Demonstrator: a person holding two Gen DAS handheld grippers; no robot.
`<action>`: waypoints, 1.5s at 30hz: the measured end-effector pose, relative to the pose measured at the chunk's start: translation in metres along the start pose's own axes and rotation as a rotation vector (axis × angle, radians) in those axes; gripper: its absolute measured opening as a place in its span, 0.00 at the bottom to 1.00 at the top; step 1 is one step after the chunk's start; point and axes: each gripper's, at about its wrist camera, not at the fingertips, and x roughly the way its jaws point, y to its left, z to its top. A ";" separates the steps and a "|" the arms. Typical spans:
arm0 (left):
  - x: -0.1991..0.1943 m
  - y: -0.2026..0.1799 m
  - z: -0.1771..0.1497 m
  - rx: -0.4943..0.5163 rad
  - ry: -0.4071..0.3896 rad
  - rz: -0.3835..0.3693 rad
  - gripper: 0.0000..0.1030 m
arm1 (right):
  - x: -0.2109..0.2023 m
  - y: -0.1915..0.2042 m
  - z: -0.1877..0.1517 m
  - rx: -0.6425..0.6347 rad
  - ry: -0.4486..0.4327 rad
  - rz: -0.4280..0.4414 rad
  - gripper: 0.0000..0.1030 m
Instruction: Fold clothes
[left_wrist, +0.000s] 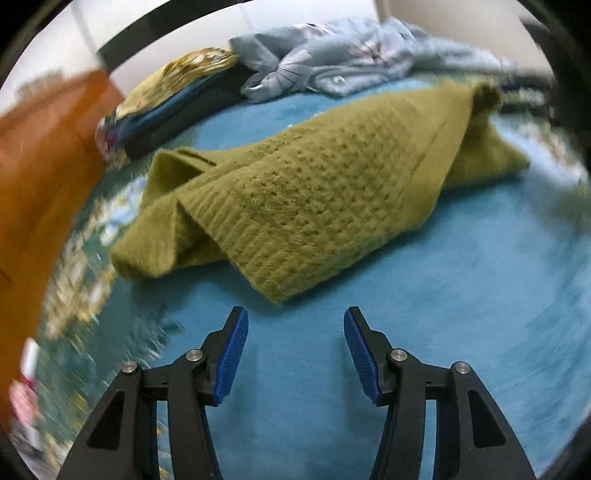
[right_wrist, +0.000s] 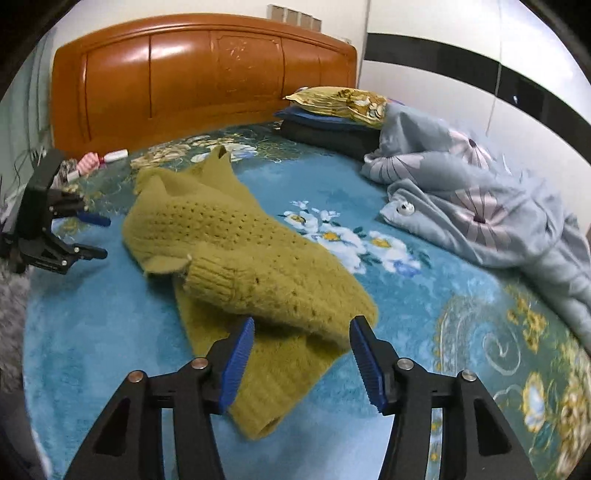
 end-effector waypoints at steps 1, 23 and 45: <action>0.006 0.004 0.002 -0.005 0.017 -0.008 0.54 | 0.003 0.001 0.003 -0.015 -0.003 -0.005 0.56; -0.037 0.056 0.009 -0.391 -0.189 -0.447 0.18 | -0.012 0.004 0.034 0.160 -0.017 0.103 0.13; 0.028 0.154 0.015 -0.753 -0.111 -0.570 0.20 | 0.034 -0.036 0.053 0.472 0.072 0.161 0.12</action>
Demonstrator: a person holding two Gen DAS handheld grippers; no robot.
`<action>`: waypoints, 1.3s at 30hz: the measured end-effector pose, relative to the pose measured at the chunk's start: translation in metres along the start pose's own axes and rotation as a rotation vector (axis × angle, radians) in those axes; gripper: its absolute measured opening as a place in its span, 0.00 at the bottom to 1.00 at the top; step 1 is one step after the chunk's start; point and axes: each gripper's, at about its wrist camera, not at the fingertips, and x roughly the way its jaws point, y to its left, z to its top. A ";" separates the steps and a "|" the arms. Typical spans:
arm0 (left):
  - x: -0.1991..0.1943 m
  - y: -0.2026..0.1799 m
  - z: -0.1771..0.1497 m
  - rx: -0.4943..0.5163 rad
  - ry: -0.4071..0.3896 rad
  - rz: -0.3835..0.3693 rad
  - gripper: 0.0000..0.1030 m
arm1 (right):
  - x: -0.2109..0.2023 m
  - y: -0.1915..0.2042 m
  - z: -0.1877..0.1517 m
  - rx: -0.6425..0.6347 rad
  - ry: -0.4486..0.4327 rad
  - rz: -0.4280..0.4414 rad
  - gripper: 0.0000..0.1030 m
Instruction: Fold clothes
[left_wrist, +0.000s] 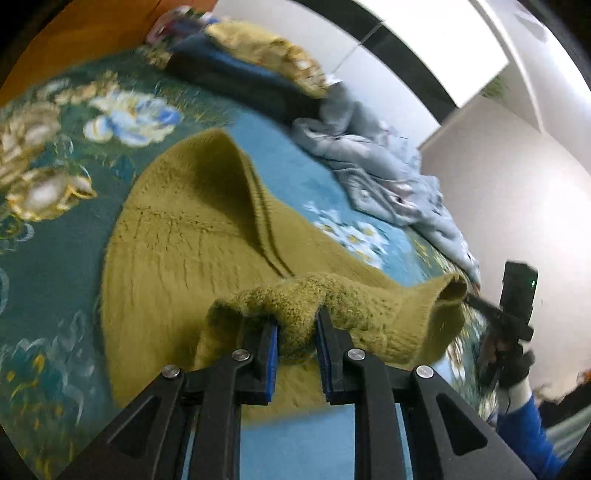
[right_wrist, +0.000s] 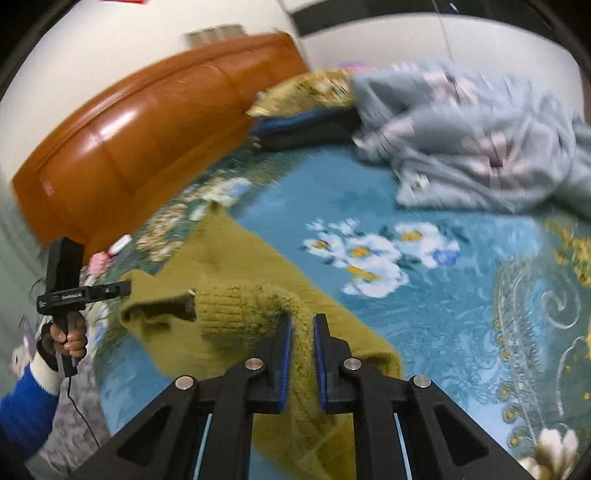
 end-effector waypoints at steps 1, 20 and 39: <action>0.010 0.007 0.004 -0.017 0.011 0.010 0.20 | 0.013 -0.008 0.001 0.023 0.020 -0.008 0.12; 0.028 -0.016 0.030 0.375 0.101 0.266 0.59 | 0.058 -0.041 -0.010 0.116 0.063 0.024 0.12; 0.082 -0.007 0.038 0.434 0.283 0.063 0.50 | 0.037 -0.039 -0.021 0.034 0.058 0.089 0.15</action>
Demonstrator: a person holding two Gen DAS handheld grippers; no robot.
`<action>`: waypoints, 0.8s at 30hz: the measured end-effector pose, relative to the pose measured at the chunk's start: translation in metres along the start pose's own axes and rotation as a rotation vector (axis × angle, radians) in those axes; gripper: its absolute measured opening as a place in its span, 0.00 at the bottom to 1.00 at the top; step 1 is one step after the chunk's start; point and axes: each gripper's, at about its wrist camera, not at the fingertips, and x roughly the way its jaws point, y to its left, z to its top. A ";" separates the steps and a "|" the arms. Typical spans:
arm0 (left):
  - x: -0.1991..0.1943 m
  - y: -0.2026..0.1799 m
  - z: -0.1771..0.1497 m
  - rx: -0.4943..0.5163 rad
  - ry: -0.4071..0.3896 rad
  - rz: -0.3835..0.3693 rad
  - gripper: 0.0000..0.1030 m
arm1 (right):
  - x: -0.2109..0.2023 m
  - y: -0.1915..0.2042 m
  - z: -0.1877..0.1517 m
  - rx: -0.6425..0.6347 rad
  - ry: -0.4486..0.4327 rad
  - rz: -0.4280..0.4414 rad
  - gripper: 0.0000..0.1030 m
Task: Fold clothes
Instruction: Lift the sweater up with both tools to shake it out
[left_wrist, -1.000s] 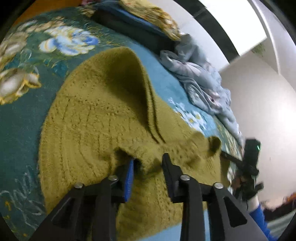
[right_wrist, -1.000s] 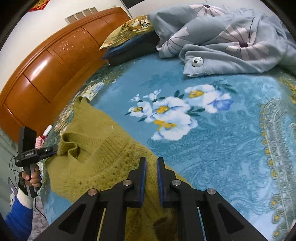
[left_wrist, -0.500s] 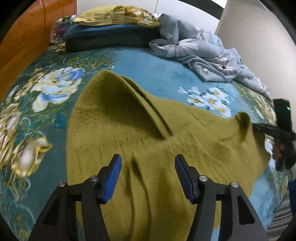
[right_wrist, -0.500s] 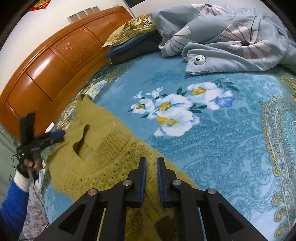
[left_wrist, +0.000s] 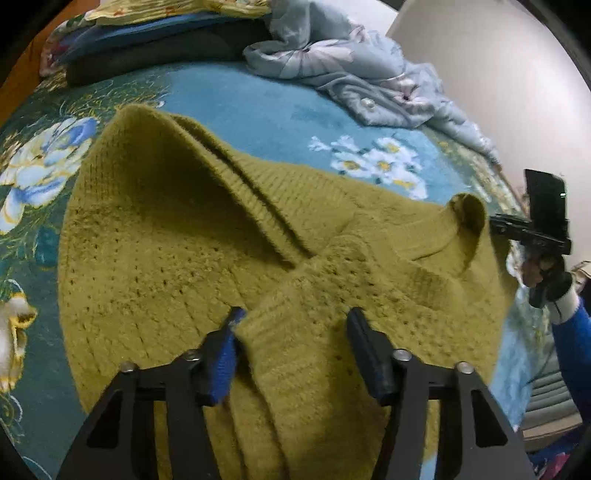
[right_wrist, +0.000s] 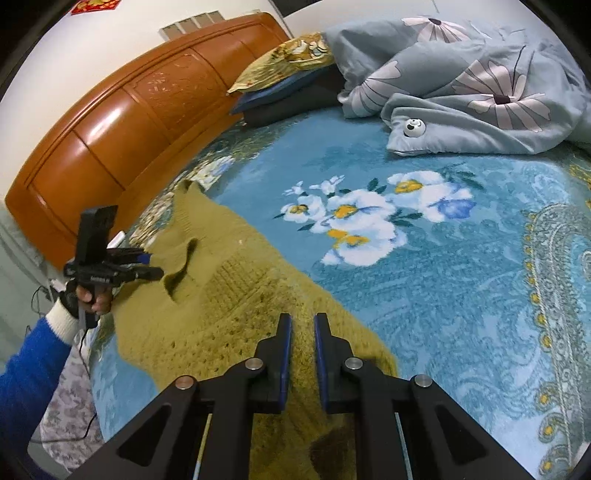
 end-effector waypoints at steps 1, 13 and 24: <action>-0.001 0.001 -0.001 -0.005 -0.001 -0.007 0.50 | -0.002 0.000 -0.002 -0.009 0.005 0.003 0.15; 0.005 0.005 -0.002 -0.078 -0.016 -0.009 0.50 | 0.001 -0.004 -0.010 -0.025 0.036 0.039 0.23; -0.042 -0.034 -0.017 -0.100 -0.192 0.083 0.10 | -0.046 0.025 -0.018 0.008 -0.045 0.050 0.11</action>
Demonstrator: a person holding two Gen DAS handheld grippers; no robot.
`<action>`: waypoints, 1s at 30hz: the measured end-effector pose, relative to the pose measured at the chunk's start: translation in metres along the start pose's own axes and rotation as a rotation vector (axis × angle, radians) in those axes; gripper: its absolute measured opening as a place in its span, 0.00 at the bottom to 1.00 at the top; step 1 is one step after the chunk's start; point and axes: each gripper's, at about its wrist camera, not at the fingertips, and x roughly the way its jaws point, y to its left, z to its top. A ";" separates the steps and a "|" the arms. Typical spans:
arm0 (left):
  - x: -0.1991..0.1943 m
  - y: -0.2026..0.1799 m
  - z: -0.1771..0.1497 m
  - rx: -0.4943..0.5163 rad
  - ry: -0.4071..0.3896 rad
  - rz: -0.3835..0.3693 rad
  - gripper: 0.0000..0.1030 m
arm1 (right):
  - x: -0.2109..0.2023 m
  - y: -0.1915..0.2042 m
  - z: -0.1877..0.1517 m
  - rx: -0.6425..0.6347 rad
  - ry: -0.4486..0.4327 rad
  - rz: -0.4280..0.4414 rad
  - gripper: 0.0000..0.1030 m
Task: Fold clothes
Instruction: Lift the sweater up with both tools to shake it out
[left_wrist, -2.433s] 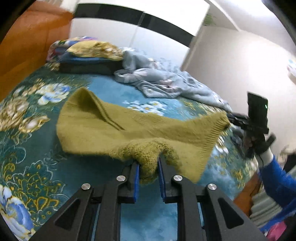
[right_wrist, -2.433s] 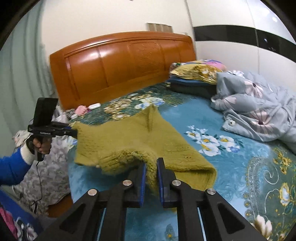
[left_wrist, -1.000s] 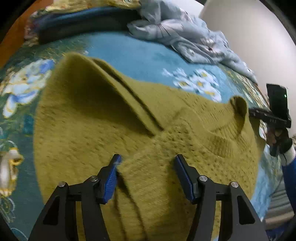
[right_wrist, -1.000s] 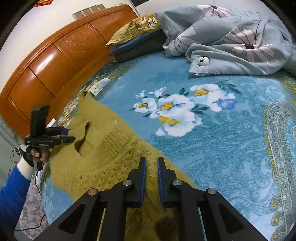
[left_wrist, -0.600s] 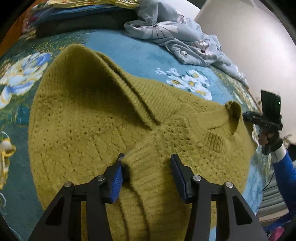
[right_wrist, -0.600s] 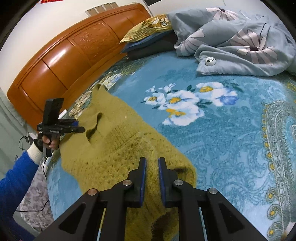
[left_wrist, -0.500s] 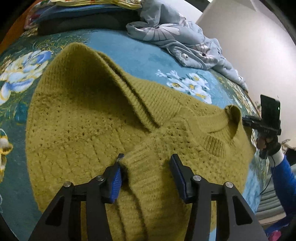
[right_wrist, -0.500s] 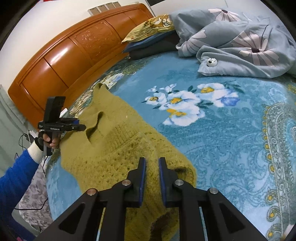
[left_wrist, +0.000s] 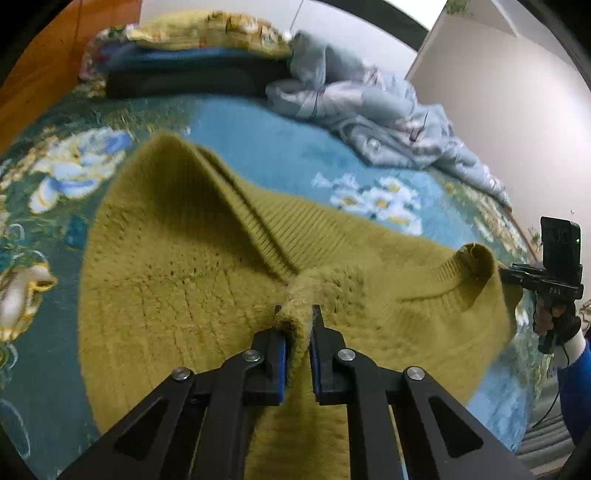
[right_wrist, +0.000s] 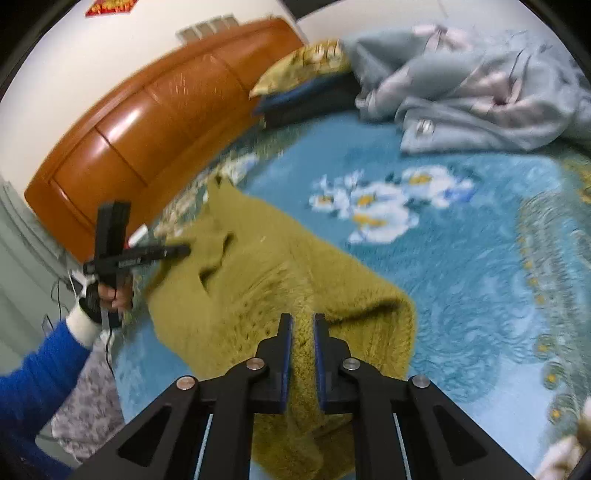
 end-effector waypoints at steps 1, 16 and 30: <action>-0.011 -0.007 0.001 0.011 -0.023 0.009 0.10 | -0.009 0.006 0.002 -0.008 -0.023 -0.005 0.10; -0.241 -0.118 0.046 0.143 -0.446 0.116 0.10 | -0.181 0.156 0.063 -0.190 -0.429 -0.127 0.07; -0.361 -0.211 0.035 0.253 -0.659 0.058 0.10 | -0.350 0.240 0.050 -0.272 -0.674 -0.242 0.06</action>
